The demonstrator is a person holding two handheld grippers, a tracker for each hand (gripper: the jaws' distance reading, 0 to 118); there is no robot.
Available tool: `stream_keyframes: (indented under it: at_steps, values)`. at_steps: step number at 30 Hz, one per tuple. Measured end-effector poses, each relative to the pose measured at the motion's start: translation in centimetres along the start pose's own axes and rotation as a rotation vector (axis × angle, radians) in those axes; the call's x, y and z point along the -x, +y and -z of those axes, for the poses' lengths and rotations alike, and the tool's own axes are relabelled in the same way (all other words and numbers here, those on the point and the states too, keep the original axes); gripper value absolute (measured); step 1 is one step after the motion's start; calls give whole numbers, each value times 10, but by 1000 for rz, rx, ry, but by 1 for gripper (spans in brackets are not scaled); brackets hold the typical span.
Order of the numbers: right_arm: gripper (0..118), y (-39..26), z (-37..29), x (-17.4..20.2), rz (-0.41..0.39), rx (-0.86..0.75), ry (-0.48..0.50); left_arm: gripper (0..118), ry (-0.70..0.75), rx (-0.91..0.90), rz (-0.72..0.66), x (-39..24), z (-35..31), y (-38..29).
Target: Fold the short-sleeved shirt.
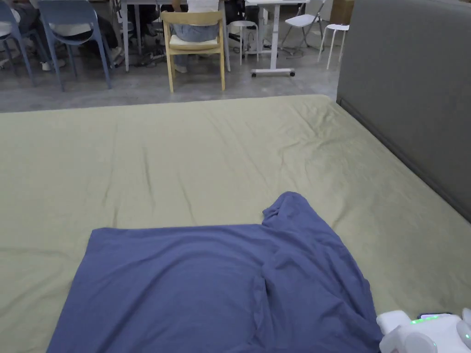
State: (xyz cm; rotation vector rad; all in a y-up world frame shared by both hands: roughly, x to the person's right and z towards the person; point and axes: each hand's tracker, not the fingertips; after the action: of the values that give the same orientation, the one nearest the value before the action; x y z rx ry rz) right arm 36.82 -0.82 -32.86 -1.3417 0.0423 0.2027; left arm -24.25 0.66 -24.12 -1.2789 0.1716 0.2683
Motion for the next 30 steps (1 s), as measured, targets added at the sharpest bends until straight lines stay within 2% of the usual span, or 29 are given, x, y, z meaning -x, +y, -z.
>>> stream_keyframes:
  at_steps: [1,2,4,5,7,8,9,10,11,12,13,14,15,16,18,19,20,21,22,24,26,27,28,29,30]
  values:
    - [116,-2,-13,0,-16,-34,-72,116,-19,-53,-29,-2,-17,0]
    - [118,-5,-37,-1,-9,-125,-90,118,-63,-108,-37,-2,-36,0]
    - [118,-11,-84,-4,51,-300,-24,118,-153,-310,-96,-2,-84,-8]
    - [118,-13,-105,-3,113,-358,16,118,-181,-373,-118,-3,-101,-11]
    - [118,-13,-121,-5,206,-430,68,118,-177,-424,-144,-11,-122,-24]
    - [117,-14,-125,0,251,-405,87,118,-169,-424,-149,-17,-123,-32]
    - [103,-15,-128,4,277,-378,101,118,-158,-399,-140,-23,-122,-37]
    - [45,-19,-128,10,292,-393,138,90,-109,-328,-139,-31,-118,-44]
    - [45,-29,-129,19,296,-431,170,49,-106,-309,-118,-50,-117,-59]
    - [28,-36,-129,29,270,-461,186,23,-137,-318,-97,-56,-113,-67]
    - [28,-40,-125,41,233,-446,187,23,-144,-313,-91,-60,-105,-73]
    - [3,-43,-118,53,176,-412,184,0,-141,-292,-84,-66,-95,-78]
    - [3,-47,-115,63,146,-397,199,0,-106,-253,-117,-56,-87,-79]
    - [3,-51,-111,72,113,-389,235,0,-134,-210,-114,-50,-79,-79]
    - [3,-53,-111,87,54,-373,276,0,-91,-226,-166,-37,-73,-72]
    - [3,-52,-111,90,41,-365,279,12,-49,-239,-175,-33,-63,-69]
    - [3,-51,-111,90,44,-366,274,61,-15,-264,-185,-26,-56,-63]
    - [3,-49,-112,89,49,-369,271,115,30,-246,-186,-21,-46,-54]
    - [3,-46,-111,84,53,-372,273,118,40,-178,-187,-15,-34,-45]
    - [3,-40,-110,76,75,-374,277,118,49,-220,-201,-16,-17,-52]
    - [3,-36,-107,66,102,-365,264,118,14,-126,-225,-18,1,-57]
    - [3,-34,-106,62,111,-364,257,118,4,-127,-222,-12,20,-22]
    - [3,-33,-104,58,116,-363,249,112,3,-121,-216,-13,30,-12]
    - [3,-32,-102,54,118,-357,231,96,35,-129,-156,-17,36,-11]
    - [3,-32,-97,47,115,-348,201,86,75,-134,-122,-23,41,-12]
